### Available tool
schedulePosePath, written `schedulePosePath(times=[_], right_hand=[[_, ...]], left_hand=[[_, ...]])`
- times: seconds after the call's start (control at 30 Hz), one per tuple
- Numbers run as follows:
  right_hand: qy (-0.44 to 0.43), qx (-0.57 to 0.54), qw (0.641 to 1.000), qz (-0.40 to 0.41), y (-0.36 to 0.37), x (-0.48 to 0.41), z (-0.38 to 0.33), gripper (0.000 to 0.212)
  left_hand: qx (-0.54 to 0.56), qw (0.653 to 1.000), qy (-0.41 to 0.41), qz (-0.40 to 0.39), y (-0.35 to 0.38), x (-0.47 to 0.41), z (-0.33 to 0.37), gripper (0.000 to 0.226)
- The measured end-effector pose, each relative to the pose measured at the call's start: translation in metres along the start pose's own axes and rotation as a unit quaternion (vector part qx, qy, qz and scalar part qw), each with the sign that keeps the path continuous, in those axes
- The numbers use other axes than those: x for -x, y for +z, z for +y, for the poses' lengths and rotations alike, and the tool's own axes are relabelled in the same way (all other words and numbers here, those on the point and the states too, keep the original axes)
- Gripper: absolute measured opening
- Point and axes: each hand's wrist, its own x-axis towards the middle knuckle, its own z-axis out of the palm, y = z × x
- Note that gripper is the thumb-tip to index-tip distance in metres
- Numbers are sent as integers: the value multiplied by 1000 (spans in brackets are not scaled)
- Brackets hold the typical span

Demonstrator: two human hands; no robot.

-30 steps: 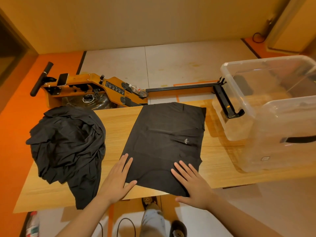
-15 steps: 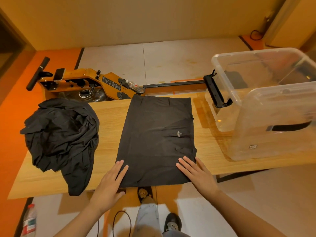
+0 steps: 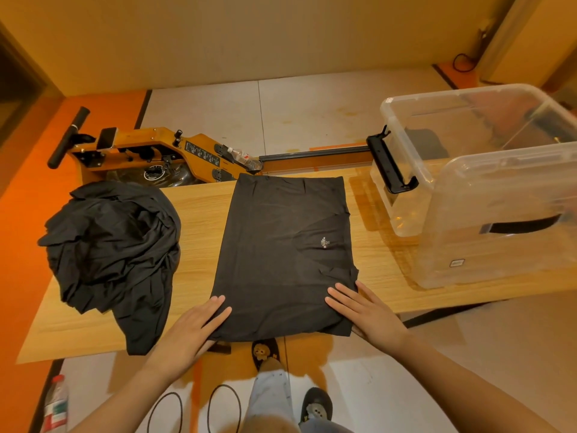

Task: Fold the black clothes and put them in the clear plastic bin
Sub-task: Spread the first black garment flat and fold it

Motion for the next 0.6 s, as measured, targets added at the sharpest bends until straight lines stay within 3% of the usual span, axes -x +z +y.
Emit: schedulePosePath(times=[0.1, 0.27, 0.37, 0.5, 0.6], right_hand=[[-11, -15, 1000, 2, -2, 2, 0, 91], [-5, -48, 999, 18, 3, 7, -2, 86], [28, -109, 993, 39, 0, 14, -3, 71], [117, -275, 953, 48, -9, 14, -6, 47], [202, -421, 884, 34, -19, 13, -8, 43]], left_hand=[[-1, 1000, 8, 11, -6, -3, 1, 85], [69, 997, -29, 8, -12, 1, 6, 70], [128, 990, -51, 23, -14, 5, 9, 52], [233, 965, -116, 12, -21, -1, 15, 40], [301, 938, -171, 22, -36, -4, 22, 36]])
